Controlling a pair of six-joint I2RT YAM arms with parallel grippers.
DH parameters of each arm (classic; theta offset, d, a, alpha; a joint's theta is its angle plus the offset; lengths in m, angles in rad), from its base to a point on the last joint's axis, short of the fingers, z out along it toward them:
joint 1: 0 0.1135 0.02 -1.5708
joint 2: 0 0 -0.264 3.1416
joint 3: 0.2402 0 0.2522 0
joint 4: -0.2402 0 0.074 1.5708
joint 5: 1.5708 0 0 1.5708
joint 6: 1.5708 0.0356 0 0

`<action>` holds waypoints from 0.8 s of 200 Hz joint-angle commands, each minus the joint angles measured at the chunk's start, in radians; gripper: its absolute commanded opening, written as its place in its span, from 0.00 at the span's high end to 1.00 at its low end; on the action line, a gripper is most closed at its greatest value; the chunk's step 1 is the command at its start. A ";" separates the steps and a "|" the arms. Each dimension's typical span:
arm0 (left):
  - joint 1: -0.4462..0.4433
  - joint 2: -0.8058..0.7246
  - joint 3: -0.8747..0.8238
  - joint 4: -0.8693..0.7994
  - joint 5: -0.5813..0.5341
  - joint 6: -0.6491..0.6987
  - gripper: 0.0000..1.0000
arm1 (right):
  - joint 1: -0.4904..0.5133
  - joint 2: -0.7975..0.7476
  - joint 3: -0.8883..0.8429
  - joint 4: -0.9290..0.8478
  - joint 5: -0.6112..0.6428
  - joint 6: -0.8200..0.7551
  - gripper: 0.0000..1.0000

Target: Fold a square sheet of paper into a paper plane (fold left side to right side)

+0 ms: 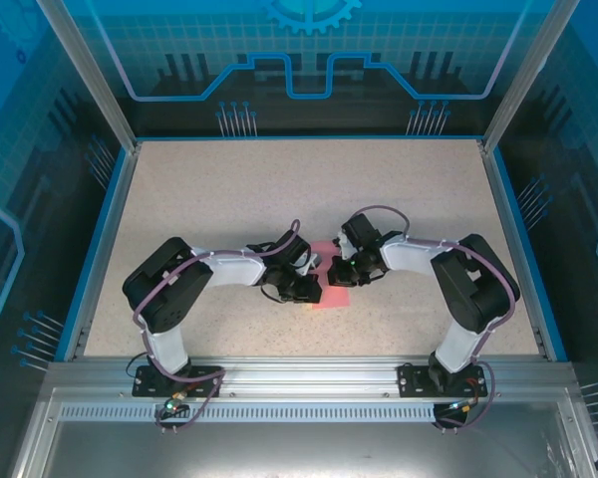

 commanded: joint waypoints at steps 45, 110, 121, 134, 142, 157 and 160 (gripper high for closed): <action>0.004 0.017 -0.067 0.004 -0.039 0.010 0.95 | 0.025 -0.141 -0.055 -0.052 -0.066 -0.101 0.96; 0.003 0.024 -0.072 -0.006 -0.050 0.019 0.96 | 0.073 -0.041 0.034 -0.045 -0.062 -0.095 0.96; 0.004 0.024 -0.072 -0.008 -0.052 0.022 0.96 | 0.076 -0.021 0.044 -0.048 -0.057 -0.098 0.96; 0.004 0.024 -0.071 -0.010 -0.056 0.021 0.96 | 0.078 -0.004 0.047 -0.046 -0.057 -0.096 0.96; 0.004 0.024 -0.072 -0.013 -0.056 0.020 0.96 | 0.079 0.004 0.047 -0.041 -0.056 -0.095 0.96; 0.004 0.023 -0.074 -0.013 -0.061 0.020 0.96 | 0.078 0.014 0.049 -0.037 -0.048 -0.094 0.96; 0.004 0.023 -0.075 -0.014 -0.061 0.019 0.96 | 0.077 0.017 0.050 -0.038 -0.046 -0.095 0.96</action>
